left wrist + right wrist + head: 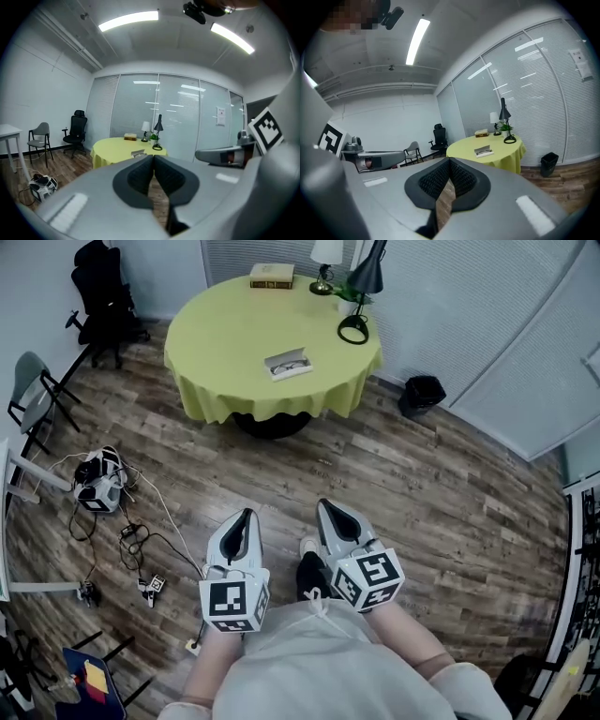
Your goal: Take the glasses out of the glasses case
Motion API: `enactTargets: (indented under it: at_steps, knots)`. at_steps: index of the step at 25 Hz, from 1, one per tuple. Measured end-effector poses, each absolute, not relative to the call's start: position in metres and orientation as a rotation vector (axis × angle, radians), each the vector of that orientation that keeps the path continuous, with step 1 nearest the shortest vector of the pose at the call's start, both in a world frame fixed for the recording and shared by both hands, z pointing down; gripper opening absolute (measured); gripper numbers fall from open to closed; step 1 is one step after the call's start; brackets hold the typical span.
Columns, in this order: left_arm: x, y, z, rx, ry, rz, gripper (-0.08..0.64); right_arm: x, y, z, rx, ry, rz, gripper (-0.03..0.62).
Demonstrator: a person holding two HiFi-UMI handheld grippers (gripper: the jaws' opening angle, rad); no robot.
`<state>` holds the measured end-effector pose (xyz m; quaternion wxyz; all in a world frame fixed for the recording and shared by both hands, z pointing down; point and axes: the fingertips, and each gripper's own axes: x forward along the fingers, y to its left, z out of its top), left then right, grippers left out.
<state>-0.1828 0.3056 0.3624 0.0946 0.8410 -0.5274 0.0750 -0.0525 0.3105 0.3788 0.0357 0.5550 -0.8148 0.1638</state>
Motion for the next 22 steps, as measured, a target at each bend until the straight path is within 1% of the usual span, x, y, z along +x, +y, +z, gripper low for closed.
enactTargets:
  at_steps: [8, 14, 18, 22]
  knots:
    - [-0.109, 0.18, 0.353, 2.45, -1.612, 0.183, 0.006, 0.033, 0.174, 0.359, 1.662, -2.545, 0.448, -0.002]
    - [-0.068, 0.123, 0.36, 2.428, -1.634, 0.203, 0.006, 0.094, 0.104, 0.367, 1.68, -2.53, 0.484, -0.002]
    - [-0.057, 0.089, 0.374, 2.383, -1.637, 0.244, 0.006, 0.11, 0.073, 0.384, 1.661, -2.51, 0.556, -0.002]
    - [-0.047, 0.052, 0.383, 2.386, -1.611, 0.267, 0.006, 0.111, 0.043, 0.396, 1.624, -2.49, 0.569, -0.002]
